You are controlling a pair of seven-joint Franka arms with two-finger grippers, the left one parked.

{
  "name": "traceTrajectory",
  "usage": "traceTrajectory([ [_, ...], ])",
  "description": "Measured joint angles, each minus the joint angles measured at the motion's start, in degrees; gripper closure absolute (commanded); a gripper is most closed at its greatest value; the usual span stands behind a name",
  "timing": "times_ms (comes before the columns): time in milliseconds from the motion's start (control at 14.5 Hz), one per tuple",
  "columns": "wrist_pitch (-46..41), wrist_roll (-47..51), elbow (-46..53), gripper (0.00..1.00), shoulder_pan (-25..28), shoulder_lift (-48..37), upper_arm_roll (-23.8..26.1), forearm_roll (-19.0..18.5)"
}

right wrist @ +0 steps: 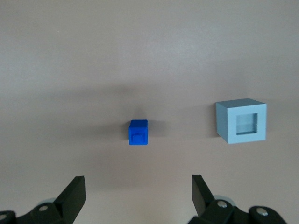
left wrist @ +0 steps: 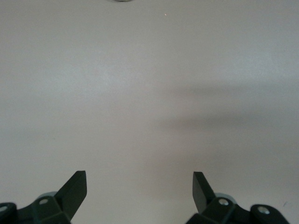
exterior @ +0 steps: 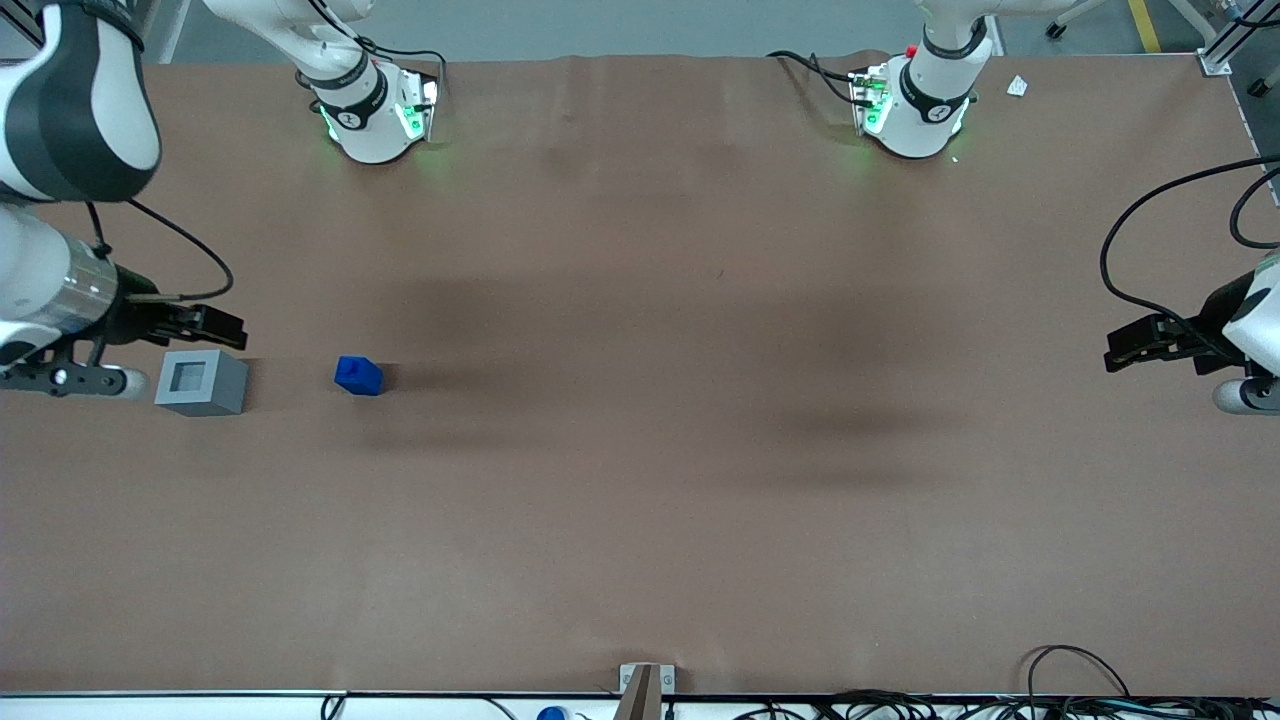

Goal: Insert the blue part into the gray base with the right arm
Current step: 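Move the open right gripper toward the small blue block, then lower the right gripper over the blue block and close on it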

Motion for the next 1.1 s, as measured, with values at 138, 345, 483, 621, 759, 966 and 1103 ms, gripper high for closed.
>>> traceTrajectory([
  [138, 3.3, 0.1, -2.5, 0.0, 0.0, 0.8, 0.0, 0.1],
  [345, 6.0, 0.4, -4.9, 0.0, 0.0, 2.1, 0.0, 2.2],
  [483, 10.2, 0.4, -8.4, 0.0, 0.1, 2.8, 0.0, 3.3],
  [621, 16.7, 0.4, -14.1, 0.0, 0.3, 3.0, 0.0, 3.6],
  [759, 22.0, 0.4, -19.5, 0.0, 0.8, 3.4, 0.1, 3.6],
  [966, 23.8, 0.5, -23.5, 0.0, 1.5, 5.1, 0.1, 3.6],
  [1103, 24.1, 0.5, -24.7, 0.0, 1.6, 6.6, 0.1, 3.6],
])
